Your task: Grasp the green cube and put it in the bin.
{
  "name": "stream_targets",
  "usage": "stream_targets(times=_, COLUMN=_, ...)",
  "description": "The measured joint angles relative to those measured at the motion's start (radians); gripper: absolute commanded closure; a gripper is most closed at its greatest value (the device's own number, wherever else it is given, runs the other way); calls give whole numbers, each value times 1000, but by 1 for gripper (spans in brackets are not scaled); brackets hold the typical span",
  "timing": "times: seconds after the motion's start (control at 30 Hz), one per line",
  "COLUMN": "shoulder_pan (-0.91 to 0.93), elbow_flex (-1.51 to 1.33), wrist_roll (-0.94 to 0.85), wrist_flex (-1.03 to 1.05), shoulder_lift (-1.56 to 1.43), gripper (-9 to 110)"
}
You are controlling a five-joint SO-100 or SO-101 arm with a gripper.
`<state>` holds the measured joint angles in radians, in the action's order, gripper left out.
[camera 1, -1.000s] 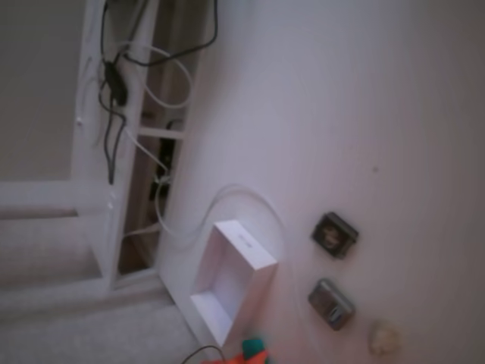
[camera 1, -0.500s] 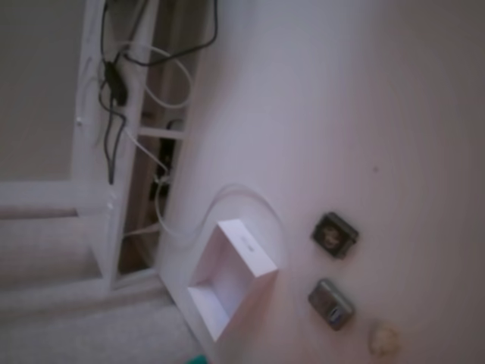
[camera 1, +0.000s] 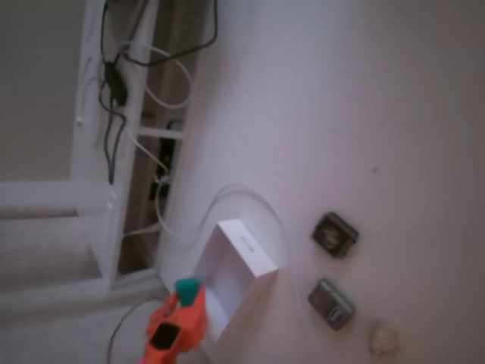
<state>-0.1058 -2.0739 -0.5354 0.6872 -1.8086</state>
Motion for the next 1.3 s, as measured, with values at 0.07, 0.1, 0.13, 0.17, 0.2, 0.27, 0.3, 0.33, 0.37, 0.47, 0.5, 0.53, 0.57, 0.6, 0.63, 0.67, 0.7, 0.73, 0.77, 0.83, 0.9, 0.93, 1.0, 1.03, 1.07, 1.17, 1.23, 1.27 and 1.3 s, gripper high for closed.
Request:
stream_targets(times=0.07, shoulder_pan=23, elbow_flex=0, wrist_roll=-9, wrist_flex=6, shoulder_lift=29, gripper=94)
stream_targets(times=0.1, shoulder_pan=29, elbow_flex=0, wrist_roll=-9, wrist_flex=15, shoulder_lift=37, gripper=91)
stream_targets(times=0.13, shoulder_pan=32, elbow_flex=0, wrist_roll=-9, wrist_flex=26, shoulder_lift=38, gripper=87)
stream_targets(times=0.17, shoulder_pan=34, elbow_flex=0, wrist_roll=-9, wrist_flex=29, shoulder_lift=41, gripper=81)
stream_targets(times=0.2, shoulder_pan=35, elbow_flex=2, wrist_roll=-9, wrist_flex=40, shoulder_lift=48, gripper=75)
stream_targets(times=0.27, shoulder_pan=35, elbow_flex=2, wrist_roll=-9, wrist_flex=52, shoulder_lift=54, gripper=64)
stream_targets(times=0.3, shoulder_pan=37, elbow_flex=2, wrist_roll=-9, wrist_flex=60, shoulder_lift=54, gripper=62)
stream_targets(times=0.33, shoulder_pan=37, elbow_flex=2, wrist_roll=-9, wrist_flex=61, shoulder_lift=54, gripper=59)
stream_targets(times=0.37, shoulder_pan=37, elbow_flex=2, wrist_roll=-14, wrist_flex=61, shoulder_lift=55, gripper=58)
stream_targets(times=0.47, shoulder_pan=37, elbow_flex=2, wrist_roll=-26, wrist_flex=46, shoulder_lift=60, gripper=57)
stream_targets(times=0.5, shoulder_pan=37, elbow_flex=2, wrist_roll=-28, wrist_flex=35, shoulder_lift=60, gripper=57)
stream_targets(times=0.53, shoulder_pan=35, elbow_flex=2, wrist_roll=-28, wrist_flex=25, shoulder_lift=60, gripper=57)
stream_targets(times=0.57, shoulder_pan=29, elbow_flex=2, wrist_roll=-28, wrist_flex=15, shoulder_lift=60, gripper=58)
stream_targets(times=0.6, shoulder_pan=23, elbow_flex=2, wrist_roll=-28, wrist_flex=11, shoulder_lift=60, gripper=59)
stream_targets(times=0.63, shoulder_pan=15, elbow_flex=2, wrist_roll=-28, wrist_flex=9, shoulder_lift=60, gripper=59)
stream_targets(times=0.67, shoulder_pan=8, elbow_flex=2, wrist_roll=-28, wrist_flex=8, shoulder_lift=55, gripper=60)
stream_targets(times=0.7, shoulder_pan=-2, elbow_flex=2, wrist_roll=-28, wrist_flex=8, shoulder_lift=41, gripper=61)
stream_targets(times=0.73, shoulder_pan=-14, elbow_flex=2, wrist_roll=-28, wrist_flex=8, shoulder_lift=23, gripper=61)
stream_targets(times=0.77, shoulder_pan=-29, elbow_flex=2, wrist_roll=-28, wrist_flex=8, shoulder_lift=0, gripper=61)
stream_targets(times=0.83, shoulder_pan=-57, elbow_flex=-2, wrist_roll=-28, wrist_flex=8, shoulder_lift=-60, gripper=62)
stream_targets(times=0.9, shoulder_pan=-91, elbow_flex=-12, wrist_roll=-25, wrist_flex=11, shoulder_lift=-138, gripper=62)
stream_targets(times=0.93, shoulder_pan=-112, elbow_flex=-21, wrist_roll=-21, wrist_flex=15, shoulder_lift=-183, gripper=63)
stream_targets(times=1.0, shoulder_pan=-153, elbow_flex=-46, wrist_roll=-15, wrist_flex=15, shoulder_lift=-278, gripper=64)
stream_targets(times=1.03, shoulder_pan=-173, elbow_flex=-61, wrist_roll=-15, wrist_flex=15, shoulder_lift=-331, gripper=64)
stream_targets(times=1.07, shoulder_pan=-193, elbow_flex=-80, wrist_roll=-15, wrist_flex=17, shoulder_lift=-387, gripper=64)
stream_targets(times=1.17, shoulder_pan=-249, elbow_flex=-141, wrist_roll=0, wrist_flex=17, shoulder_lift=-574, gripper=65)
stream_targets(times=1.23, shoulder_pan=-281, elbow_flex=-184, wrist_roll=31, wrist_flex=49, shoulder_lift=-706, gripper=65)
stream_targets(times=1.27, shoulder_pan=-287, elbow_flex=-206, wrist_roll=44, wrist_flex=86, shoulder_lift=-775, gripper=65)
stream_targets(times=1.3, shoulder_pan=-288, elbow_flex=-232, wrist_roll=63, wrist_flex=129, shoulder_lift=-841, gripper=65)
